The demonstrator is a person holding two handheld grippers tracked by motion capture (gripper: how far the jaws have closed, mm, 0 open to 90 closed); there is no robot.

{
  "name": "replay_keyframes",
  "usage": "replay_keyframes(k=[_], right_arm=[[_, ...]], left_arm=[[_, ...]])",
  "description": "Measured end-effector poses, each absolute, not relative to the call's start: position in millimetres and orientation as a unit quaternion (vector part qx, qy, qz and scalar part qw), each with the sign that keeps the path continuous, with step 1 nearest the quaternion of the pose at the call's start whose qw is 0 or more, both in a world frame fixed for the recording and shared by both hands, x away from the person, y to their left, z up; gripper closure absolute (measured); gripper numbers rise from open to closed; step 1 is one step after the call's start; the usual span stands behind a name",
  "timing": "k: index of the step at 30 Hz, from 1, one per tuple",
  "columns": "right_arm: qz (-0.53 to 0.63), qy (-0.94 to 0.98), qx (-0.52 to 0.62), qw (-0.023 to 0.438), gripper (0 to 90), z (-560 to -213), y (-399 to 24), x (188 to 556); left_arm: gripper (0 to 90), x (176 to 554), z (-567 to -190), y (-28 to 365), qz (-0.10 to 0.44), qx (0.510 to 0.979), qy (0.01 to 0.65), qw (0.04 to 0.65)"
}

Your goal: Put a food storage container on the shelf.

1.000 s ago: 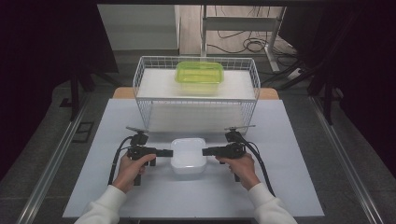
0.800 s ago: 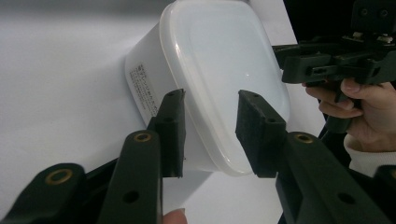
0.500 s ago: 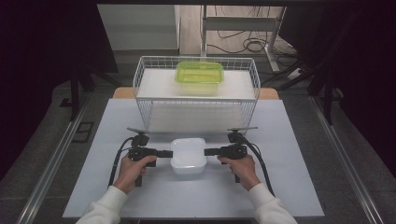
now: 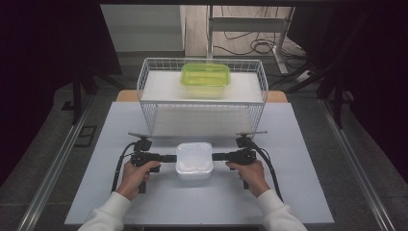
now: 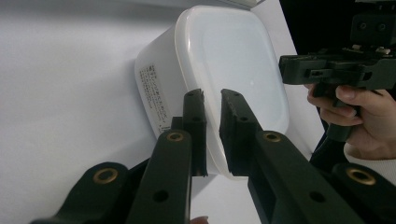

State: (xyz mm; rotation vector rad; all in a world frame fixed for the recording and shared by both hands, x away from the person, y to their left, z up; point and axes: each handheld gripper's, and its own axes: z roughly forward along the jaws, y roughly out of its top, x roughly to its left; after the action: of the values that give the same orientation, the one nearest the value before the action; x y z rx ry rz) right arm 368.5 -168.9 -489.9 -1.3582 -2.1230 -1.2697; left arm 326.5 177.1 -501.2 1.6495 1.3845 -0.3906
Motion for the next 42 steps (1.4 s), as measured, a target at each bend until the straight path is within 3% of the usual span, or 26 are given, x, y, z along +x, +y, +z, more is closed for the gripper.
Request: replay_keyframes(k=[19,42], right_arm=[[-0.434,-0.729,-0.493,0.195,64.9,-502,-164,375],[-0.454,-0.733,-0.470,0.189,79.7,-485,-172,365]], left_arm=[[73.9,329,-506,177,-0.180,0.665,0.563,0.457],[81.6,320,-497,176,-0.165,0.664,0.561,0.465]])
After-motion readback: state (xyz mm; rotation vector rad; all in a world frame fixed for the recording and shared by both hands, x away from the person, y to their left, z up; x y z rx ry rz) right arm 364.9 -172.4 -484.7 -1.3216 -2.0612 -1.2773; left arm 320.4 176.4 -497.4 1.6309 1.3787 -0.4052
